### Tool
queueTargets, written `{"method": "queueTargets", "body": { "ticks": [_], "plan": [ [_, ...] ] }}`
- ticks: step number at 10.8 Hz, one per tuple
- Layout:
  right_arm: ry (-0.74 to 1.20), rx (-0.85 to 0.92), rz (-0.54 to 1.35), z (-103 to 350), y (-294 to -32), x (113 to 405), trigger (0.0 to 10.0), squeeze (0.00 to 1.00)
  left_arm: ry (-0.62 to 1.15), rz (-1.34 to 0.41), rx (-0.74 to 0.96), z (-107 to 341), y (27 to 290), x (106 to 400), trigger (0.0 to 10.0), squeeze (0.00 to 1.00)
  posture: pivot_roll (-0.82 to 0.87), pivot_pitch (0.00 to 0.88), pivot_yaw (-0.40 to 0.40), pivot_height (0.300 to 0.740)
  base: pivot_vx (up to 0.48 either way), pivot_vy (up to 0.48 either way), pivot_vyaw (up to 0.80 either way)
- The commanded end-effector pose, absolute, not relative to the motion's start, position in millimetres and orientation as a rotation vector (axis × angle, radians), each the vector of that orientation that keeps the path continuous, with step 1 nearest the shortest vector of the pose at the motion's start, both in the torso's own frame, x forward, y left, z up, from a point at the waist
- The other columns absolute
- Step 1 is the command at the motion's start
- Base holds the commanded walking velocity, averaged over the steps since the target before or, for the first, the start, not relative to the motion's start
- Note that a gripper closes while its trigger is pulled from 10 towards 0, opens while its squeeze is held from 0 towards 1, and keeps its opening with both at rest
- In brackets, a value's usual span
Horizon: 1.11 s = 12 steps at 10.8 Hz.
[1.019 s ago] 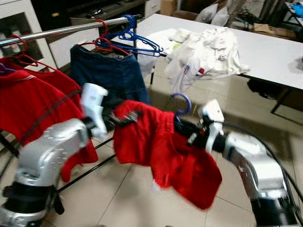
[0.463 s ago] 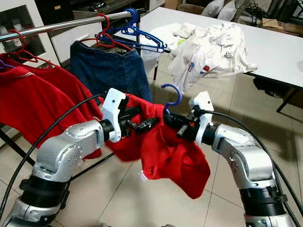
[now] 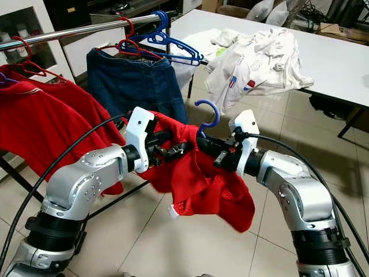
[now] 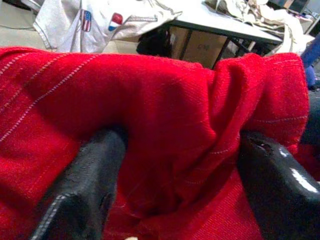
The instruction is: Hang hanger
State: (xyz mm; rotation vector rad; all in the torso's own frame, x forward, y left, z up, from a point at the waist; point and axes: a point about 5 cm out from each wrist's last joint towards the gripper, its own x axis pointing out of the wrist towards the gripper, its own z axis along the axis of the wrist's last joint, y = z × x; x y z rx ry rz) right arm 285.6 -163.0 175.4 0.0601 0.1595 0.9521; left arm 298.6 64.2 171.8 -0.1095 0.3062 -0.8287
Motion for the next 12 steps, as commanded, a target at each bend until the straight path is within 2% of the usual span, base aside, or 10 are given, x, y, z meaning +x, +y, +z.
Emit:
{"method": "queueTargets", "body": {
  "ticks": [1, 7, 10, 12],
  "plan": [
    [0.118, 0.067, 0.979, 184.1, -159.9, 282.7, 10.0, 0.00, 0.299, -0.828, -0.108, 175.9, 65.0, 299.5, 0.0, 0.00, -0.02, 0.027, 0.009, 0.740, 0.000, 0.000, 0.00],
    [0.108, 0.066, 0.978, 185.9, -160.4, 282.4, 10.0, 0.00, 0.268, -0.829, -0.180, 184.5, 69.7, 301.9, 0.0, 0.00, -0.02, 0.020, 0.011, 0.740, 0.000, 0.000, 0.00],
    [0.104, 0.066, 0.984, 185.2, -159.7, 280.8, 10.0, 0.00, 0.237, -0.802, -0.208, 196.8, 86.7, 308.4, 0.0, 0.00, -0.01, 0.014, 0.013, 0.740, 0.000, 0.000, 0.00],
    [0.121, 0.028, 1.013, 183.1, -159.0, 276.8, 10.0, 0.00, 0.194, -0.767, -0.164, 211.3, 103.9, 316.9, 0.0, 0.00, -0.01, 0.012, 0.019, 0.740, 0.000, 0.000, 0.00]
  ]
}}
